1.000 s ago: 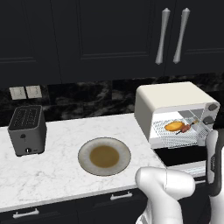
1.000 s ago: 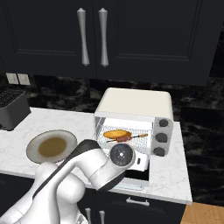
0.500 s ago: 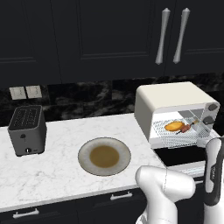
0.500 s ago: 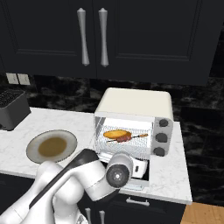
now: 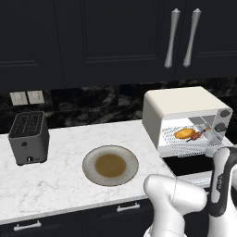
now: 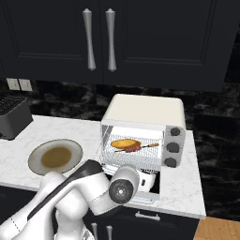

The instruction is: Pick up the kebab skewer and baguette bread, and place them inside the toaster oven. Close the toaster oven door and start by setting the timer.

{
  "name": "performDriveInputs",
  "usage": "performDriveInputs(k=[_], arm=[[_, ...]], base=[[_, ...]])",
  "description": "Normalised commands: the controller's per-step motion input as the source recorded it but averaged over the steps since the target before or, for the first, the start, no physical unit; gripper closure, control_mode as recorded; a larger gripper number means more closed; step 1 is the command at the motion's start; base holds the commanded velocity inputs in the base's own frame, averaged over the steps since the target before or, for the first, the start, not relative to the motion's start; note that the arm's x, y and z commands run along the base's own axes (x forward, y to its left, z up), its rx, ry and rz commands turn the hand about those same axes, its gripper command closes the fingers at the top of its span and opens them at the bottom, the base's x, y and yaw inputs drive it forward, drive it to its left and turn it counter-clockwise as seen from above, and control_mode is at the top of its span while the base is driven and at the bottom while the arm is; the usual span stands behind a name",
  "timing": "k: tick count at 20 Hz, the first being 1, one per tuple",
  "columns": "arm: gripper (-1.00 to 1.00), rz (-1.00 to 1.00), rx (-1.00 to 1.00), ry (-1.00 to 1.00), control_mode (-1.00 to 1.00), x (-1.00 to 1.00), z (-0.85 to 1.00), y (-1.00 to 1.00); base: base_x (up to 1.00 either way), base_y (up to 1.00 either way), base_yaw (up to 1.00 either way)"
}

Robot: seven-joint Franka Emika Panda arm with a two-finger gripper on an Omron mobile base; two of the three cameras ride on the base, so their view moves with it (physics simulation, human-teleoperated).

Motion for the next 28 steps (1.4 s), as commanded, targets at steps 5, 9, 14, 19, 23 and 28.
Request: performDriveInputs(k=[5, 9, 14, 19, 23, 28], arm=[[-1.0, 0.0, 0.0, 0.0, -1.0, 0.12, 0.0, 0.0], [-1.0, 0.0, 0.0, -0.02, -1.0, 0.22, 0.0, 0.0], [-1.0, 0.06, -0.01, -0.02, -1.0, 0.42, -0.05, -0.08], [-1.0, 0.17, -0.01, -0.03, -1.0, 0.19, -0.23, -0.26], [-1.0, 0.07, -0.01, 0.0, -1.0, 0.0, -0.02, -0.1], [-1.0, 0.0, 0.0, 0.0, -1.0, 0.0, 0.0, 0.0]], base=[[0.0, 0.0, 0.0], [0.0, 0.0, 0.0], [0.0, 0.0, 0.0], [0.0, 0.0, 0.0], [0.0, 0.0, 0.0], [0.0, 0.0, 0.0]])
